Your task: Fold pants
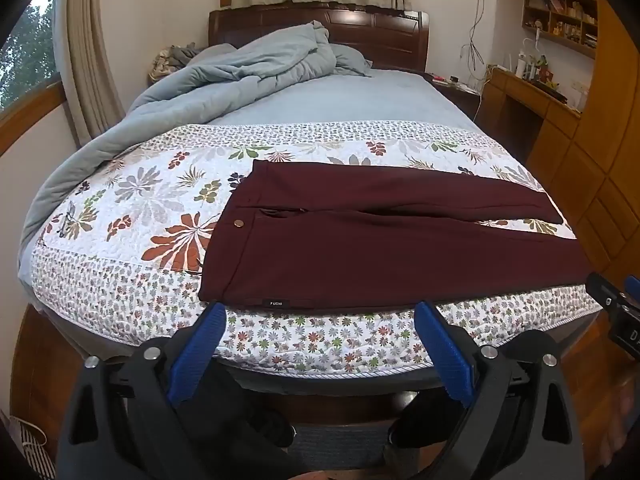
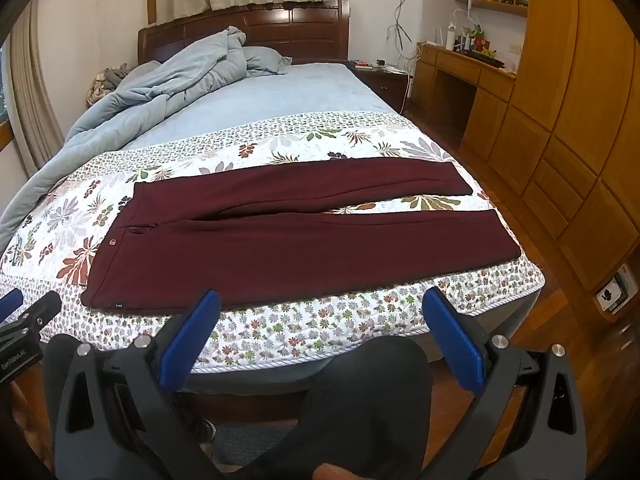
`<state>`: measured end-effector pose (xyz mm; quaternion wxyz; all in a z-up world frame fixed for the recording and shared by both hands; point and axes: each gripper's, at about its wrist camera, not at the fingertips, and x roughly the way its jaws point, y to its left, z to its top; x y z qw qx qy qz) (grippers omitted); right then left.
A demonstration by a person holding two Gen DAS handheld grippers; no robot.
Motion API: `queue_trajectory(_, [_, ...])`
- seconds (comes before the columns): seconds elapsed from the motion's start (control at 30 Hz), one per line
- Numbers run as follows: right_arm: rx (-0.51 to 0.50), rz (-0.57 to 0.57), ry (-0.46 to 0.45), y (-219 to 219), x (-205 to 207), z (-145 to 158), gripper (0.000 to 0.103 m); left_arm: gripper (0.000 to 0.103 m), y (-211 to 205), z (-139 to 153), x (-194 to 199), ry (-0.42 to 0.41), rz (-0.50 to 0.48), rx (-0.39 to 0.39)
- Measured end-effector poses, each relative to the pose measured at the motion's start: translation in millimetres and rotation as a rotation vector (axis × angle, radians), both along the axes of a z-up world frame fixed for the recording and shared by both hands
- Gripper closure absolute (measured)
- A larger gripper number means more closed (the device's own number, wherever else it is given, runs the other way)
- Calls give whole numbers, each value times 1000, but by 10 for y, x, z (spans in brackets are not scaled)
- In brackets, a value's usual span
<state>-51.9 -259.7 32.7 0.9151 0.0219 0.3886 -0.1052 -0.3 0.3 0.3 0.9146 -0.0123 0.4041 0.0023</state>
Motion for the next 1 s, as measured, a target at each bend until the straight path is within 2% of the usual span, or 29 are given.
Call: queue_trajectory(1.0, [-10, 9, 1, 25, 14, 30, 2, 8, -33, 58, 5, 2, -1, 12])
